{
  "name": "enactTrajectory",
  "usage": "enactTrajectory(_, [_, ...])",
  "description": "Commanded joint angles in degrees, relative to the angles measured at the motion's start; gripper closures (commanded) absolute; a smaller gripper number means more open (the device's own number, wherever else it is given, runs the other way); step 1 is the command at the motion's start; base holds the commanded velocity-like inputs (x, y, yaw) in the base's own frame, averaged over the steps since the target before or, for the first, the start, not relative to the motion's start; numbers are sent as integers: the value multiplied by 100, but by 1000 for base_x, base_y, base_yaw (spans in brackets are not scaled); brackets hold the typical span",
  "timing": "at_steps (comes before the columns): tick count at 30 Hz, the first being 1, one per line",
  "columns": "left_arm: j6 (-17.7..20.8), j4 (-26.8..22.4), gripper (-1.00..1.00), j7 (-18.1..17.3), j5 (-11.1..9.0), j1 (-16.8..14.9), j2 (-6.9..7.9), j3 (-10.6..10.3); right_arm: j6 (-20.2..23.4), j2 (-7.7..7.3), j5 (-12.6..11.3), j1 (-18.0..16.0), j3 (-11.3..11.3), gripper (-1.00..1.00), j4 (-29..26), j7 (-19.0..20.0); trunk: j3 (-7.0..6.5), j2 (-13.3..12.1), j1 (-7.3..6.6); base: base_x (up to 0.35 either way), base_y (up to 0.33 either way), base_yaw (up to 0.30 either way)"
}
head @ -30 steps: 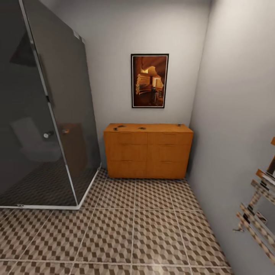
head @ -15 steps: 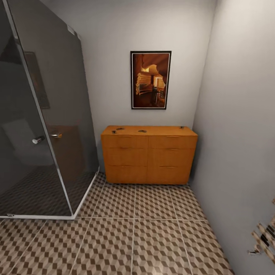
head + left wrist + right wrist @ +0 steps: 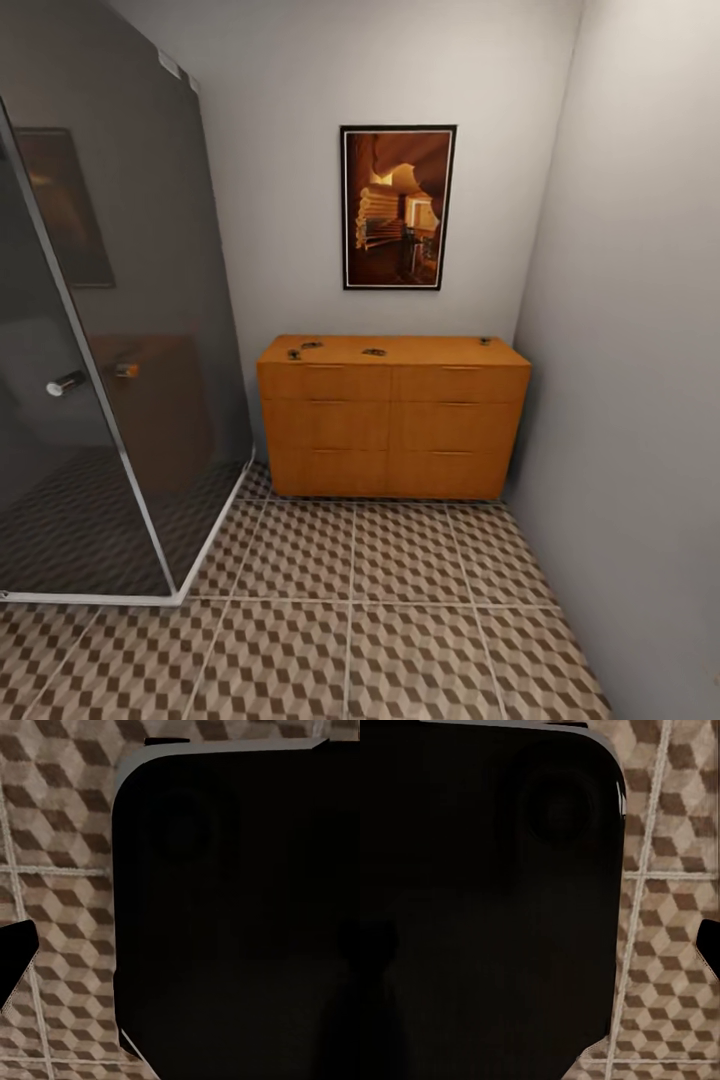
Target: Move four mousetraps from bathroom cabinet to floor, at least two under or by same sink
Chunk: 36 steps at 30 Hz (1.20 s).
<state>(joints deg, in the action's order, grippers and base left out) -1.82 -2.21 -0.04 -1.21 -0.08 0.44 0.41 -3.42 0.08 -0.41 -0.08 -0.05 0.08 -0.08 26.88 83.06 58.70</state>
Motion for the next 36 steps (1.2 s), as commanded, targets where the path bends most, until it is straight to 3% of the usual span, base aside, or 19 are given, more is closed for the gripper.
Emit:
enactTrajectory(1, [-16,0,-100,-1,-12,-1,0,2,-19,1,-6,-1,-1,-100,1,-1,4,2,3,322,0,0])
enactTrajectory(36, [-49,2,-100,4,-13,0,0,8,-24,-15,-22,-1,-18,-100,1,-1,4,2,3,322,0,-17])
